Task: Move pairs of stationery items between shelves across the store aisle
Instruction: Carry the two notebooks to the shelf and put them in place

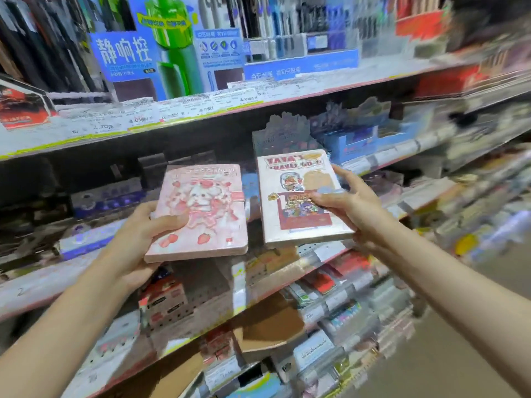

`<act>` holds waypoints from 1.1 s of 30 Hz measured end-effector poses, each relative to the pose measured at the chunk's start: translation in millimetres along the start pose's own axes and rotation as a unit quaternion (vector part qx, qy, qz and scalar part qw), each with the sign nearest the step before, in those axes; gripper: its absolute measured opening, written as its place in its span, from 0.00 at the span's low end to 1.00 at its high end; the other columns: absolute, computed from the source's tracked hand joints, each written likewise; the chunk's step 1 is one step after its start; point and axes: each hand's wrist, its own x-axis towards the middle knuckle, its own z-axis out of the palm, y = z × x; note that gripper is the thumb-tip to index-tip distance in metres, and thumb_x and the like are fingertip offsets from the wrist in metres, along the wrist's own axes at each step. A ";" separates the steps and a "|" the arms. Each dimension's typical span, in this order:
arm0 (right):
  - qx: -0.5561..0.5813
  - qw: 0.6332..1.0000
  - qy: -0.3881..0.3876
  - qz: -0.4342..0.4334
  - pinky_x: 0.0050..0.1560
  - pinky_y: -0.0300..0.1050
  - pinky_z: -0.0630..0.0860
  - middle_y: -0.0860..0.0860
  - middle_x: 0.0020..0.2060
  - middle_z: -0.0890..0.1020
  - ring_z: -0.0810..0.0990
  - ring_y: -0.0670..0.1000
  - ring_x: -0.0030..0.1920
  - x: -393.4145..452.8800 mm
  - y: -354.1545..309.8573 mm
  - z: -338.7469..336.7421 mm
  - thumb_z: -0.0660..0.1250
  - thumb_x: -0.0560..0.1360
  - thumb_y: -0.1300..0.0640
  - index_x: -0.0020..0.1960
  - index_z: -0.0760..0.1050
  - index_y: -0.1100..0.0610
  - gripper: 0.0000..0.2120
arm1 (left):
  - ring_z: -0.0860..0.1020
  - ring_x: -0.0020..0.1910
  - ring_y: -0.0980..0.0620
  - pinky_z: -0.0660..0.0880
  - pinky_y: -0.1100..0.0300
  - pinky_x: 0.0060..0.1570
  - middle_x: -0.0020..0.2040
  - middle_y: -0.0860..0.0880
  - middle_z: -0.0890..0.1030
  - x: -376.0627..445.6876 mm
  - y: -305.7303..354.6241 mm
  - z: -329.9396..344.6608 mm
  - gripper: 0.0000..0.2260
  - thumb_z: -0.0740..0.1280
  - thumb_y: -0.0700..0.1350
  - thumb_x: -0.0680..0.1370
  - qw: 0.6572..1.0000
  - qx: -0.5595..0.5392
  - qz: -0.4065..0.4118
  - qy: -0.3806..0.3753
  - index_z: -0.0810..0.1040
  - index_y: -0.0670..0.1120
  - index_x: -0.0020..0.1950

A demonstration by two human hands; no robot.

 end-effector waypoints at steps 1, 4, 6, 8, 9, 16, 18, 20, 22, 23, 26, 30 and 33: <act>0.004 1.000 0.008 -0.007 0.51 0.44 0.79 0.56 0.49 0.81 0.82 0.53 0.45 -0.3 -2.5 -13.4 0.68 0.68 0.73 0.67 0.65 0.58 0.30 | 0.84 0.33 0.51 0.79 0.62 0.27 0.52 0.41 0.81 3.8 -2.0 12.7 0.27 0.70 0.38 0.67 1.000 -0.001 -0.001 -0.006 0.69 0.44 0.64; 0.005 0.999 0.030 -0.020 0.53 0.46 0.79 0.57 0.54 0.80 0.81 0.58 0.53 -2.8 -12.8 -58.8 0.67 0.69 0.73 0.69 0.64 0.58 0.31 | 0.83 0.30 0.52 0.78 0.63 0.25 0.49 0.42 0.81 13.5 -7.4 57.3 0.21 0.67 0.36 0.71 0.999 -0.013 -0.003 -0.037 0.69 0.44 0.63; -0.006 0.999 0.045 -0.026 0.53 0.47 0.79 0.60 0.59 0.78 0.81 0.59 0.55 -4.6 -21.7 -92.3 0.68 0.69 0.72 0.69 0.64 0.57 0.31 | 0.83 0.29 0.52 0.78 0.63 0.25 0.45 0.43 0.82 18.8 -11.5 90.4 0.23 0.69 0.35 0.68 0.997 -0.015 -0.001 -0.073 0.69 0.43 0.62; -0.015 0.997 0.064 -0.028 0.52 0.48 0.80 0.61 0.60 0.77 0.81 0.59 0.54 -7.2 -32.7 -126.7 0.68 0.69 0.72 0.68 0.65 0.57 0.31 | 0.83 0.29 0.50 0.79 0.61 0.26 0.40 0.45 0.85 25.1 -17.1 124.4 0.32 0.74 0.36 0.59 0.993 -0.018 0.008 -0.113 0.69 0.42 0.62; -0.018 0.997 0.073 -0.028 0.51 0.48 0.80 0.62 0.59 0.77 0.81 0.59 0.52 -8.5 -39.0 -143.9 0.68 0.69 0.73 0.68 0.65 0.56 0.31 | 0.83 0.30 0.49 0.79 0.59 0.27 0.39 0.45 0.85 29.3 -20.8 142.3 0.37 0.75 0.39 0.54 0.992 -0.012 0.008 -0.126 0.69 0.41 0.63; -0.030 0.992 0.122 -0.009 0.44 0.48 0.82 0.62 0.56 0.80 0.83 0.58 0.45 -13.7 -88.1 -271.4 0.68 0.69 0.72 0.67 0.65 0.53 0.31 | 0.82 0.28 0.49 0.77 0.61 0.23 0.39 0.43 0.85 47.4 -47.4 281.7 0.53 0.82 0.47 0.37 0.983 -0.028 0.003 -0.179 0.69 0.38 0.61; -0.036 0.990 0.134 -0.008 0.41 0.48 0.83 0.61 0.55 0.81 0.84 0.56 0.42 -15.5 -100.0 -306.9 0.68 0.69 0.71 0.67 0.66 0.53 0.31 | 0.82 0.29 0.48 0.77 0.61 0.24 0.48 0.38 0.83 50.5 -56.8 320.3 0.55 0.82 0.49 0.37 0.980 -0.034 -0.002 -0.198 0.68 0.37 0.62; -0.040 0.989 0.144 -0.006 0.36 0.46 0.83 0.60 0.55 0.81 0.85 0.55 0.40 -17.6 -110.6 -339.8 0.69 0.69 0.71 0.68 0.65 0.54 0.32 | 0.83 0.33 0.47 0.79 0.59 0.28 0.56 0.35 0.79 54.0 -65.1 355.2 0.55 0.82 0.48 0.41 0.975 -0.036 -0.015 -0.221 0.67 0.37 0.65; -0.045 0.987 0.156 -0.002 0.32 0.44 0.81 0.60 0.55 0.80 0.85 0.53 0.37 -19.7 -120.3 -370.1 0.69 0.69 0.71 0.68 0.64 0.53 0.32 | 0.84 0.36 0.44 0.80 0.57 0.30 0.59 0.33 0.78 59.3 -73.0 387.1 0.51 0.81 0.45 0.46 0.969 -0.036 -0.031 -0.242 0.67 0.37 0.66; -0.048 0.986 0.162 0.001 0.31 0.44 0.80 0.59 0.55 0.80 0.85 0.53 0.36 -20.5 -124.1 -383.9 0.69 0.69 0.70 0.68 0.65 0.52 0.31 | 0.84 0.36 0.44 0.80 0.57 0.31 0.60 0.33 0.77 60.8 -75.7 402.7 0.49 0.80 0.43 0.48 0.967 -0.034 -0.034 -0.249 0.66 0.37 0.66; -0.051 0.981 0.185 0.003 0.30 0.43 0.80 0.59 0.53 0.81 0.85 0.53 0.35 -21.5 -131.5 -423.0 0.69 0.68 0.70 0.68 0.64 0.51 0.33 | 0.83 0.36 0.44 0.80 0.58 0.30 0.60 0.33 0.77 66.5 -83.5 446.9 0.52 0.82 0.45 0.45 0.964 -0.031 -0.033 -0.263 0.67 0.36 0.66; -0.054 0.976 0.213 0.007 0.30 0.44 0.80 0.58 0.53 0.82 0.85 0.54 0.36 -15.7 -138.6 -466.5 0.70 0.68 0.69 0.68 0.64 0.50 0.34 | 0.83 0.33 0.47 0.79 0.59 0.28 0.56 0.35 0.79 75.6 -89.2 501.4 0.49 0.80 0.43 0.45 0.955 -0.024 -0.044 -0.293 0.68 0.37 0.64; -0.058 0.972 0.229 0.005 0.30 0.44 0.80 0.57 0.51 0.82 0.85 0.55 0.36 -6.3 -144.2 -497.1 0.70 0.68 0.69 0.67 0.64 0.50 0.33 | 0.83 0.32 0.47 0.80 0.58 0.28 0.47 0.40 0.83 90.4 -95.0 544.0 0.50 0.82 0.45 0.39 0.952 -0.025 -0.050 -0.302 0.70 0.40 0.59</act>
